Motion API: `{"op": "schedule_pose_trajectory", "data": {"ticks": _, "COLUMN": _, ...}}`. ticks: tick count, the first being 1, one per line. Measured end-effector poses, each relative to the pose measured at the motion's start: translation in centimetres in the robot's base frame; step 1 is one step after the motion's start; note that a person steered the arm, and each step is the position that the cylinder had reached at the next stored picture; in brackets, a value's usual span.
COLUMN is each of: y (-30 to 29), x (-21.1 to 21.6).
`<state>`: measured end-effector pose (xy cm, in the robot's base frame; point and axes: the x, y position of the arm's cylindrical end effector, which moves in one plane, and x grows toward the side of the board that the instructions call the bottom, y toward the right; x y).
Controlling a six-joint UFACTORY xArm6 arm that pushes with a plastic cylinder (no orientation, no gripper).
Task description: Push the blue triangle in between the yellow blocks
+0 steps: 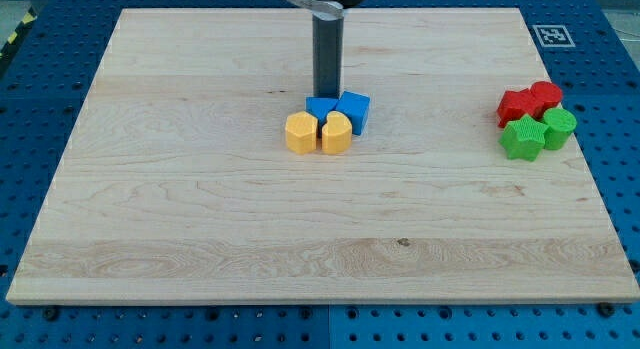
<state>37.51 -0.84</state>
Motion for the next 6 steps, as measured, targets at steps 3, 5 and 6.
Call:
{"op": "schedule_pose_trajectory", "data": {"ticks": 3, "y": 0.2, "x": 2.7}}
{"op": "schedule_pose_trajectory", "data": {"ticks": 5, "y": 0.2, "x": 5.3}}
{"op": "schedule_pose_trajectory", "data": {"ticks": 6, "y": 0.2, "x": 3.9}}
